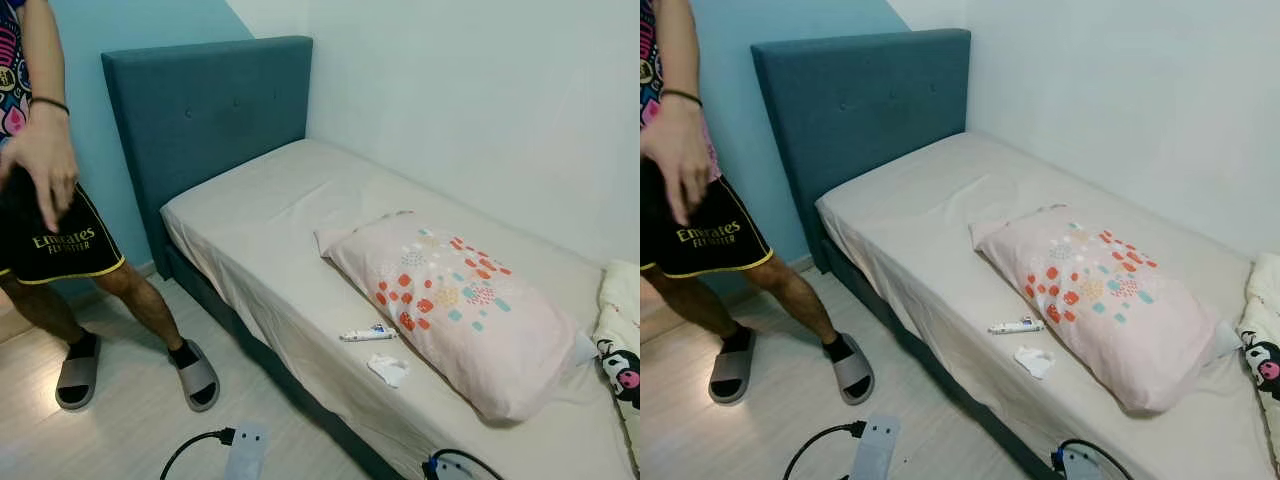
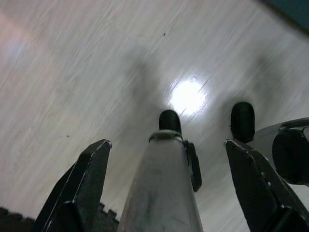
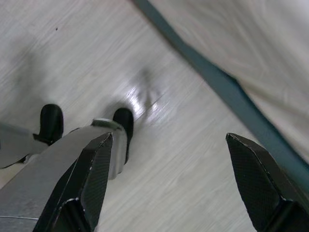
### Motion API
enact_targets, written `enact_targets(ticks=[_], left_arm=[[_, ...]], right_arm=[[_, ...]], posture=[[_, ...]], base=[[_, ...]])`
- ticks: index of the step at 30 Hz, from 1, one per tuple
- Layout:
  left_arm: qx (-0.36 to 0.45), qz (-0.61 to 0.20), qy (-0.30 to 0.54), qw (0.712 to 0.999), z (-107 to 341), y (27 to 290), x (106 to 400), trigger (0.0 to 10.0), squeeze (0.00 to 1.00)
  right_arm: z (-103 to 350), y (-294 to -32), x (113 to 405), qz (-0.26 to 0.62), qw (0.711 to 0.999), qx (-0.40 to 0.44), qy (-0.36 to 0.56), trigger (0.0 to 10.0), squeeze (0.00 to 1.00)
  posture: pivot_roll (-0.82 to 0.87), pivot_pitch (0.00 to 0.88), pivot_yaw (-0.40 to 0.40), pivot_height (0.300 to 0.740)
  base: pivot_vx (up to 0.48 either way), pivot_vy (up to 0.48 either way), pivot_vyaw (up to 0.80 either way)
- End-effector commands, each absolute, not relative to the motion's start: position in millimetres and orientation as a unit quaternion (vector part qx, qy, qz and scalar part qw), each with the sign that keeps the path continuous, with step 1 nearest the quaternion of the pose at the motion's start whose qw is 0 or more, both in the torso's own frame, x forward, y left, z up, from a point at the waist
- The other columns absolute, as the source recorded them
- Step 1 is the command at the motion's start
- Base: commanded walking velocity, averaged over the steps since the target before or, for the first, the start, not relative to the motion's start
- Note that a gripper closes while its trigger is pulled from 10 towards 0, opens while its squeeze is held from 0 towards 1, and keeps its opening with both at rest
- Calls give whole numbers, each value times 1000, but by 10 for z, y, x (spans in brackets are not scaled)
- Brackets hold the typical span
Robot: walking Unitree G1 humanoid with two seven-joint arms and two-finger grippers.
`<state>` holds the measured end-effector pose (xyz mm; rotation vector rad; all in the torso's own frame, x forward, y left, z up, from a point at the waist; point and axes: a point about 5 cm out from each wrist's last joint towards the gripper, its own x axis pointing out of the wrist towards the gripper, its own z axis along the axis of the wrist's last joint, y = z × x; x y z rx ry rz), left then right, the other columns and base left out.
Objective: Clean up the room
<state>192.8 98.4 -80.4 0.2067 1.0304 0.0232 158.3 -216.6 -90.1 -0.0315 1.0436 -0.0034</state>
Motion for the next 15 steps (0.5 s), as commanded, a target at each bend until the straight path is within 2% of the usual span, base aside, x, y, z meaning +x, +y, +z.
enact_targets(ticks=[1,6,13,15], left_arm=[[85,6,496,864,-815,893,1883,10000,0],[89,2,496,864,-818,889,1875,10000,0],[91,0,498,862,-826,892,1860,10000,0],[91,-1,498,862,-827,891,1859,10000,0]], right_arm=[[-860,-2186,1662,-2,875,-12,484,10000,0],[-878,-2170,1621,3,874,-3,486,10000,0],[-907,-2171,1555,-9,870,-6,493,10000,0],[-906,-2166,1556,-5,871,-7,492,10000,0]], posture=[[29,0,-107,740],[26,0,-104,740],[22,0,-93,740],[22,0,-93,740]], base=[[0,0,712],[0,0,584],[0,0,0],[0,0,794]])
